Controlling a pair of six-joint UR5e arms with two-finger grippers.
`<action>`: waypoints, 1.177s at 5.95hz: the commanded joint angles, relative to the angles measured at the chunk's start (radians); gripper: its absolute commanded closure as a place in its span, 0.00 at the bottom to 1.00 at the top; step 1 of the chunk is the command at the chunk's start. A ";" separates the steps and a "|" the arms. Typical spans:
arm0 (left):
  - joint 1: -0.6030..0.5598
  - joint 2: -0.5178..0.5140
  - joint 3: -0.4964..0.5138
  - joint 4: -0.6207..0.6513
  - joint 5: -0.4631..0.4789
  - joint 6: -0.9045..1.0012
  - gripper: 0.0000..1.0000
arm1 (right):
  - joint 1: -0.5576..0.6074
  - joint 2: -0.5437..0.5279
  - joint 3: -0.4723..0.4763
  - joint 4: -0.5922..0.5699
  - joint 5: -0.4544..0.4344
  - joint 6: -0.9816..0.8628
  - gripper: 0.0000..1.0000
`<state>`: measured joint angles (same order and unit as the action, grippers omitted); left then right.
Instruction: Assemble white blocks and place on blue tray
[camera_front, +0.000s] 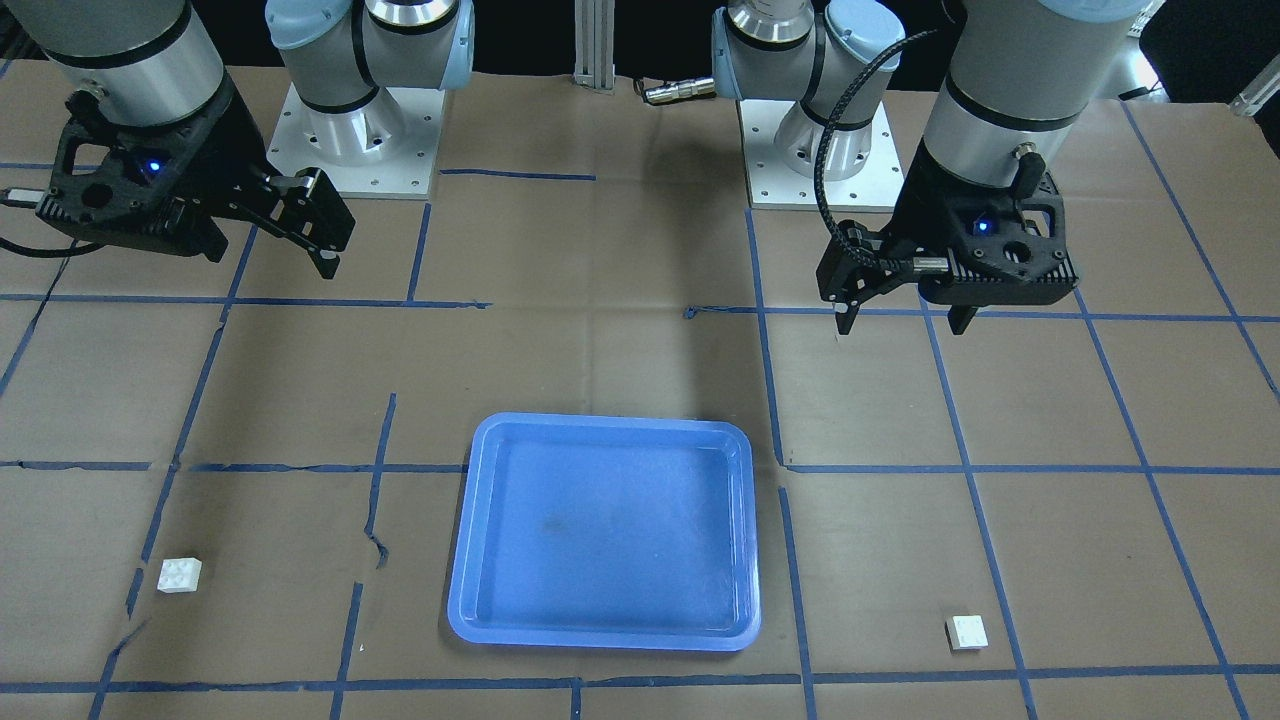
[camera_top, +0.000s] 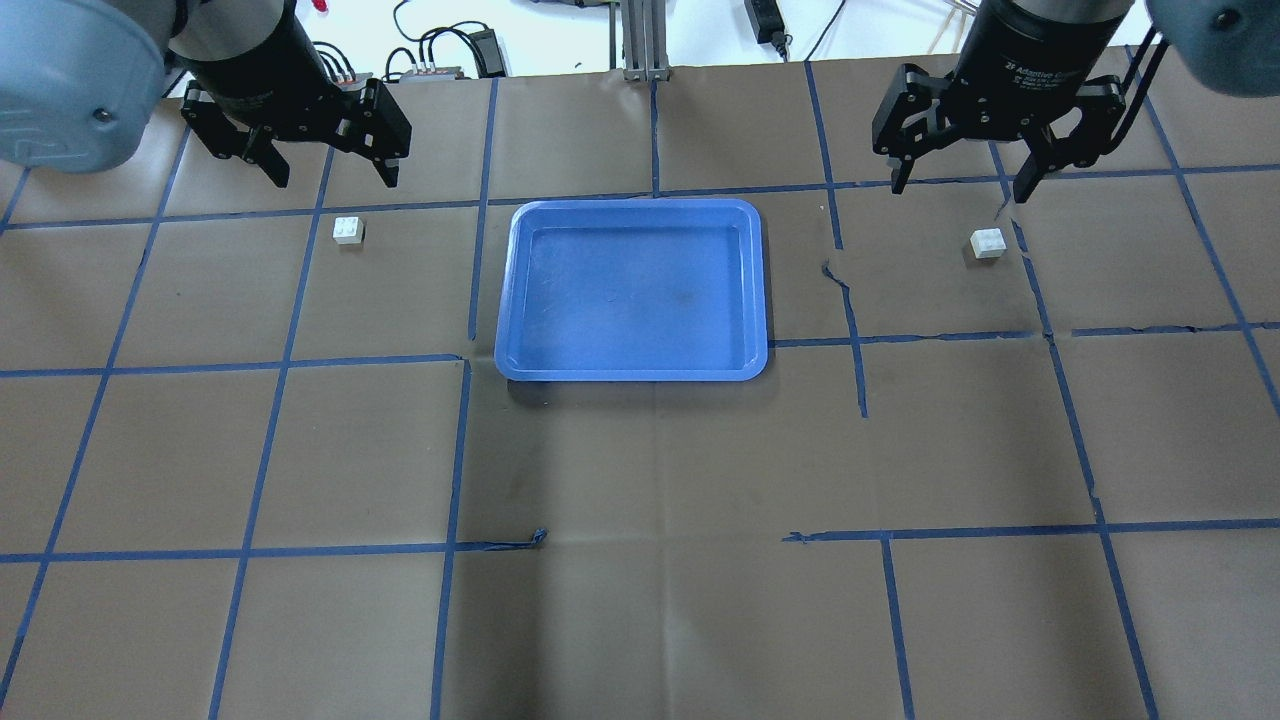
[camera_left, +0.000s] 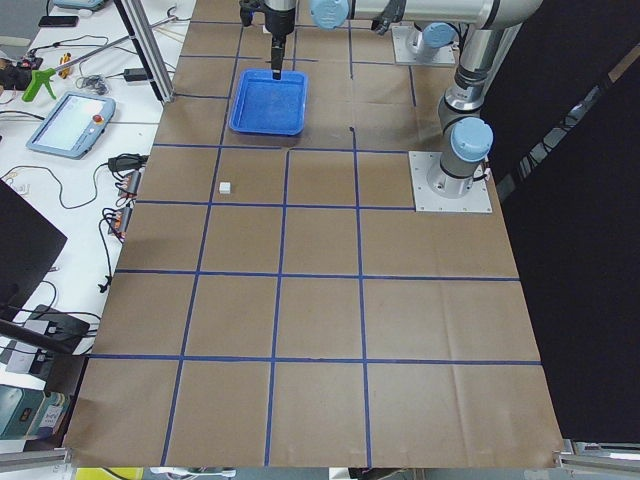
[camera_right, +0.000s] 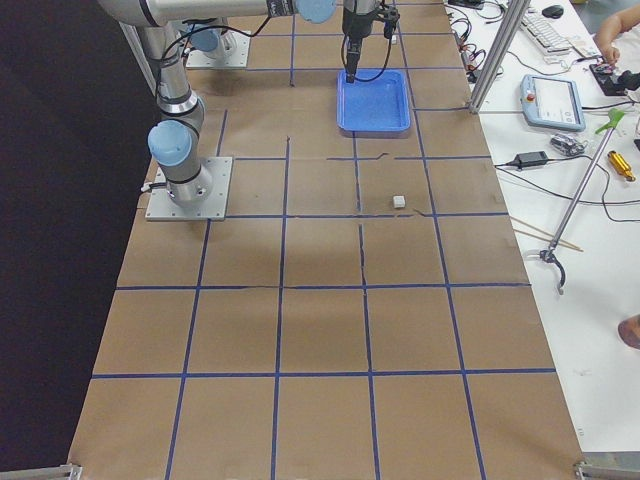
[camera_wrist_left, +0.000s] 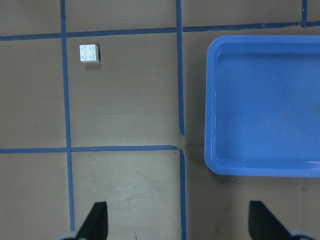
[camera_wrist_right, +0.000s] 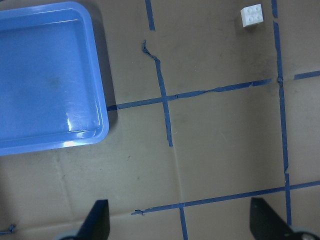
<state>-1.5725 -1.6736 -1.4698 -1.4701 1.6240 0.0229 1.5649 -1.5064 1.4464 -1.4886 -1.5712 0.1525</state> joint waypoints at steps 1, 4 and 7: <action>-0.003 0.000 -0.001 -0.003 0.000 -0.001 0.01 | 0.000 0.000 0.000 0.001 0.000 0.002 0.00; 0.012 0.032 -0.012 -0.019 0.041 0.000 0.01 | 0.003 -0.006 0.002 0.008 -0.001 0.013 0.00; 0.099 -0.157 0.029 0.078 0.045 0.008 0.01 | -0.003 -0.009 -0.003 -0.001 0.003 -0.359 0.00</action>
<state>-1.5115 -1.7520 -1.4551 -1.4472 1.6746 0.0301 1.5635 -1.5145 1.4409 -1.4862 -1.5688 -0.0141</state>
